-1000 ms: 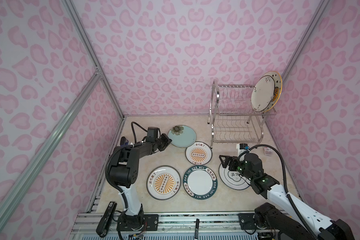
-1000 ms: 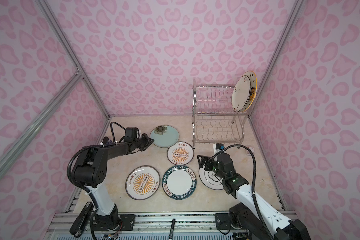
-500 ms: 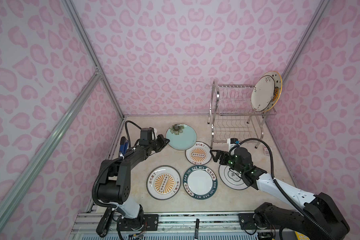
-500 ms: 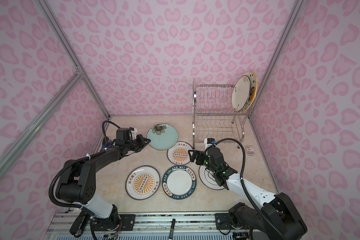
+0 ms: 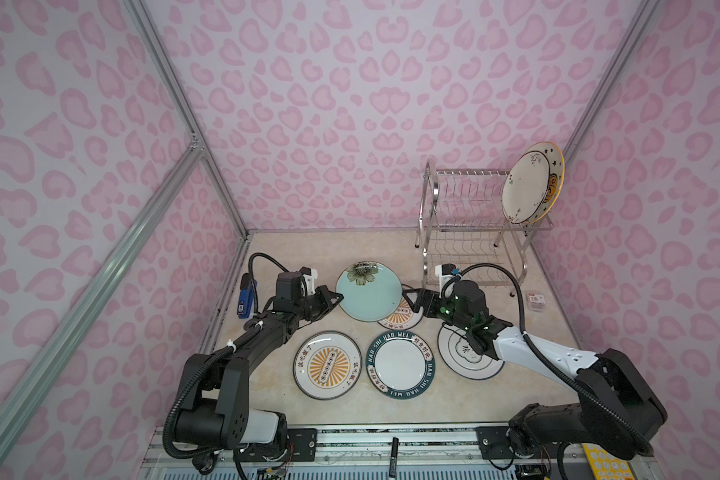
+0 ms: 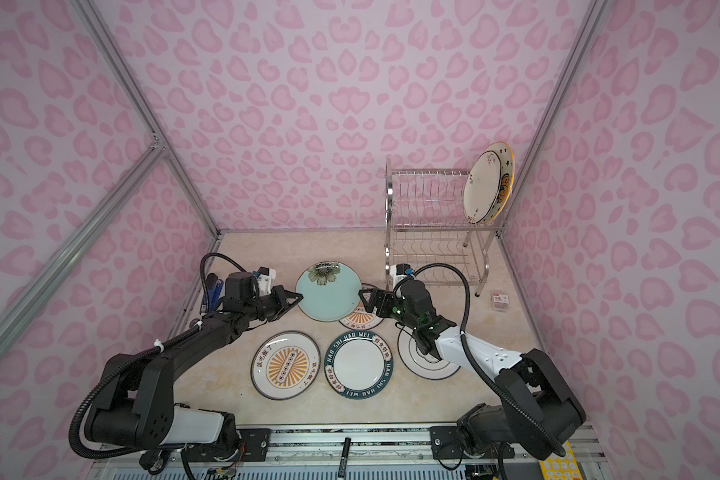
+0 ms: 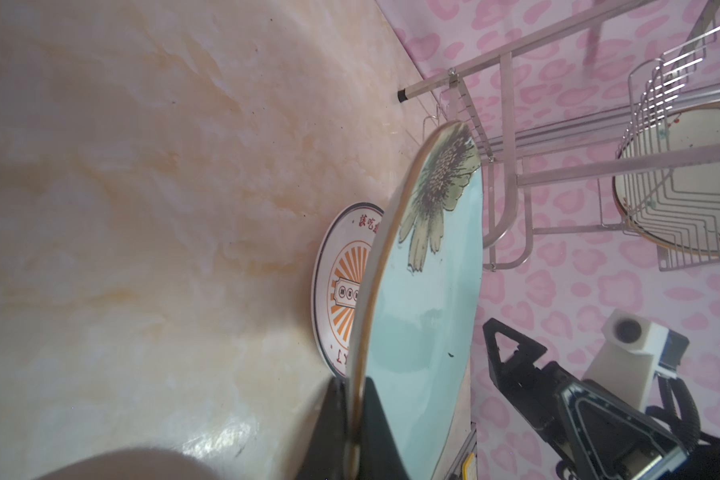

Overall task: Load the plates into the dish rack
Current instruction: 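Tilt the sunflower plate up with the left gripper while the right gripper approaches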

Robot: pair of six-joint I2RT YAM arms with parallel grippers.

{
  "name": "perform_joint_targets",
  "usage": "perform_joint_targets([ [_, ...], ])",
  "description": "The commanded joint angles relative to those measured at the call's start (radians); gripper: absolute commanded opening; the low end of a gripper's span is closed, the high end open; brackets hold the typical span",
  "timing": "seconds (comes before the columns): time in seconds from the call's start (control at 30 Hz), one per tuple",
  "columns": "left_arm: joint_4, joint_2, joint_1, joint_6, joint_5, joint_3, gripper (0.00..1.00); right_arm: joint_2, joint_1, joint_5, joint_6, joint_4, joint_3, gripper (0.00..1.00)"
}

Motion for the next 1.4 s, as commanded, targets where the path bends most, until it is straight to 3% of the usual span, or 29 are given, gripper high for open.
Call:
perform_joint_targets([
  [0.0,0.122,-0.035,-0.021,0.025,0.068,-0.007,0.04,0.034,0.013,-0.022,0.017,0.044,0.012,0.90],
  [0.13,0.096,-0.059,-0.049,0.043,0.050,-0.006,0.04,0.060,0.022,-0.019,0.023,0.051,0.020,0.86],
  [0.57,0.085,-0.034,-0.084,0.060,0.075,0.021,0.04,0.077,0.028,-0.055,0.044,0.094,0.021,0.43],
  [1.03,0.090,-0.037,-0.107,0.075,0.079,0.027,0.04,0.081,0.032,-0.094,0.060,0.127,0.011,0.26],
  [1.13,0.085,-0.042,-0.109,0.080,0.078,0.026,0.04,0.080,0.032,-0.106,0.065,0.135,0.012,0.18],
  [1.23,0.079,-0.045,-0.110,0.080,0.075,0.027,0.04,0.080,0.032,-0.123,0.069,0.143,0.011,0.02],
  [1.37,0.068,-0.048,-0.112,0.081,0.069,0.029,0.07,0.077,0.032,-0.132,0.075,0.151,0.007,0.00],
])
